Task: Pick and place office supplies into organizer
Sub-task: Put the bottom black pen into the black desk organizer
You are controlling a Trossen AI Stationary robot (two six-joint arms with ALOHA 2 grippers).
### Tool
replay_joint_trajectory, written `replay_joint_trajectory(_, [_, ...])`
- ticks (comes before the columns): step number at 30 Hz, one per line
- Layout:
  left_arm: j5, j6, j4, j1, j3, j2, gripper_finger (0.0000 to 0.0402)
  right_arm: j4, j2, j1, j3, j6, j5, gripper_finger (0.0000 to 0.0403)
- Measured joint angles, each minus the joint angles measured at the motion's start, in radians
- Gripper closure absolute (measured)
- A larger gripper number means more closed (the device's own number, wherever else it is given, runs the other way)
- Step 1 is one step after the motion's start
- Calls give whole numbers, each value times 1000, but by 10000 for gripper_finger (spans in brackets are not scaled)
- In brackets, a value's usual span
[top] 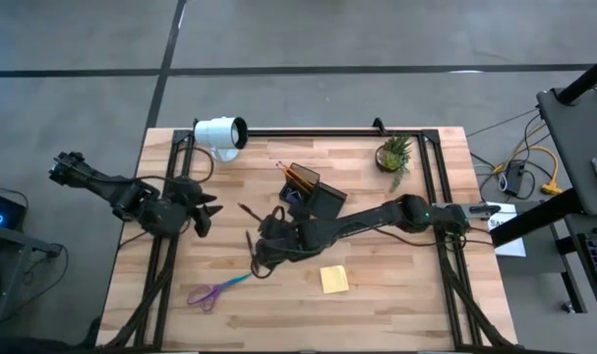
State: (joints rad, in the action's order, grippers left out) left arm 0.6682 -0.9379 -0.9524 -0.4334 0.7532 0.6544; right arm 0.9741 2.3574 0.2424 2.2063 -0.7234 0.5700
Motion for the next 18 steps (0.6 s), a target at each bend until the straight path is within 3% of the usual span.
replay_joint_trajectory(4, [-23,46,133,61,-12,-5,207,55,-29,2,2,-28,72,388])
replay_joint_trajectory(8, [-138,175,298,170,-26,7,199,83,-32,12,2,39,93,388])
replay_joint_trajectory(11, [-216,240,331,282,-27,27,198,145,-39,17,2,17,96,388])
replay_joint_trajectory(18, [-567,403,478,512,-35,51,198,200,-51,22,0,24,148,388])
